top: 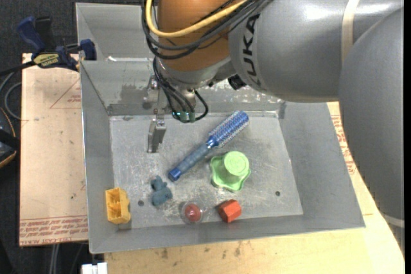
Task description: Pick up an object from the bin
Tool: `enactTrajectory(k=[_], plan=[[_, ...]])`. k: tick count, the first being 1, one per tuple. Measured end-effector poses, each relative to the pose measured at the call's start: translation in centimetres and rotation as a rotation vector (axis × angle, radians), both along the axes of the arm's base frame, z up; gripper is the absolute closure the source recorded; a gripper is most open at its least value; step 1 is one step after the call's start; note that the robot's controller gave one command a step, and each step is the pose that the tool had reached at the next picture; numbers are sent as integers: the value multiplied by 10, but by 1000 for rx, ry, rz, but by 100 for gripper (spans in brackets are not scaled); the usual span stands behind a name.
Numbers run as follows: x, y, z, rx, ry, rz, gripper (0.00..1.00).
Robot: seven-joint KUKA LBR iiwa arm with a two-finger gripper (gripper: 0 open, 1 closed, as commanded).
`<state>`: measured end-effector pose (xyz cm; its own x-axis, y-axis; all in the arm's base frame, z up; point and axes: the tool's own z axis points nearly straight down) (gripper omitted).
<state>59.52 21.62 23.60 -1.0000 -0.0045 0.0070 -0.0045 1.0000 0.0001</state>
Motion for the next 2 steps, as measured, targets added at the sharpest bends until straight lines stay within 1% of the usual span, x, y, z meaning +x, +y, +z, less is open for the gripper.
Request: enactTrajectory(k=[1,2], plan=[[-51,-63,-109,-3,3,113,0],[-45,-101,-161,7,-13,-48,0]])
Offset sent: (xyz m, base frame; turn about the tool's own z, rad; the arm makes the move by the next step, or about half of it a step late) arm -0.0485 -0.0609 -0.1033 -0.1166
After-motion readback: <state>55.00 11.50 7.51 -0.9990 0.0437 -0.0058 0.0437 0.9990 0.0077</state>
